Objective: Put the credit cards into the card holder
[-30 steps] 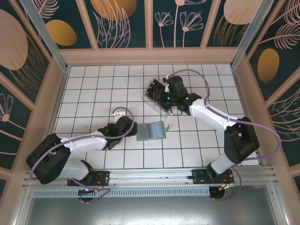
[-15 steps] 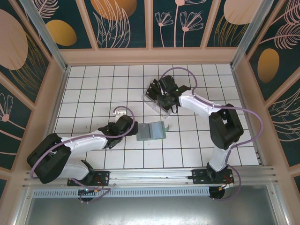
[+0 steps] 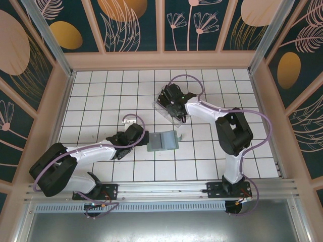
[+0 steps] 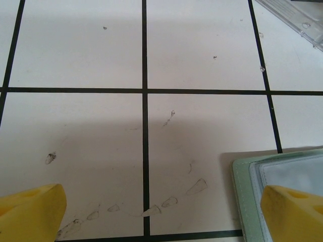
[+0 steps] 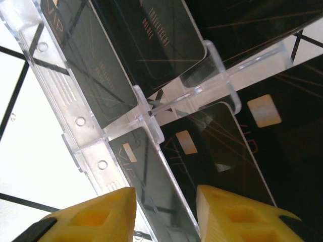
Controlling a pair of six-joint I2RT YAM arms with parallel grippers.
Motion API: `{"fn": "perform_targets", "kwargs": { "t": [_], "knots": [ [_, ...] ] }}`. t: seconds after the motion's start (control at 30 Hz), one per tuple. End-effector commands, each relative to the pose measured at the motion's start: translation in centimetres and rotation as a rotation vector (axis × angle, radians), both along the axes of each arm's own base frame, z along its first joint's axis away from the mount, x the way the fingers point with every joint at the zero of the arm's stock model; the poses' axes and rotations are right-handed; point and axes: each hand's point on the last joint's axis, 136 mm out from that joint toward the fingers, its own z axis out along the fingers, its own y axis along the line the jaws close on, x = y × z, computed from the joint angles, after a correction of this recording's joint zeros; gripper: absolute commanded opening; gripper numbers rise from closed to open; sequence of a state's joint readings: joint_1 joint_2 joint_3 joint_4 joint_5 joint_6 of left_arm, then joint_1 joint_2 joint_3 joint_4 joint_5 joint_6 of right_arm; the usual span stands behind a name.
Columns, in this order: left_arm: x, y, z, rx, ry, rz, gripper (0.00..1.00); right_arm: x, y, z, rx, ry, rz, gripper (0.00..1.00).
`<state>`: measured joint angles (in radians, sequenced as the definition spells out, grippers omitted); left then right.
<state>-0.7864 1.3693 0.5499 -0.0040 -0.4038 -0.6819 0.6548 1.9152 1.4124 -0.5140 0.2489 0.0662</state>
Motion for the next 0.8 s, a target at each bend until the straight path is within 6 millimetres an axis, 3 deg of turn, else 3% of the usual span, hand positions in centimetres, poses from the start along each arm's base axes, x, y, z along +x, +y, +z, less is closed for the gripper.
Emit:
{"fn": "perform_targets", "kwargs": {
  "t": [0.0,0.2,0.77],
  "knots": [
    [0.3,-0.2,0.3,0.011,-0.007,-0.006,0.98,0.2,-0.1,0.2,-0.052,-0.006,0.014,0.34],
    [0.3,-0.1,0.4,0.009,-0.009,-0.005,0.98,0.0,0.2,0.4,-0.040,0.000,0.027,0.23],
    [0.3,-0.3,0.2,0.011,-0.004,-0.010,0.99,-0.3,1.1,1.3,-0.013,0.016,0.092,0.04]
  ]
}}
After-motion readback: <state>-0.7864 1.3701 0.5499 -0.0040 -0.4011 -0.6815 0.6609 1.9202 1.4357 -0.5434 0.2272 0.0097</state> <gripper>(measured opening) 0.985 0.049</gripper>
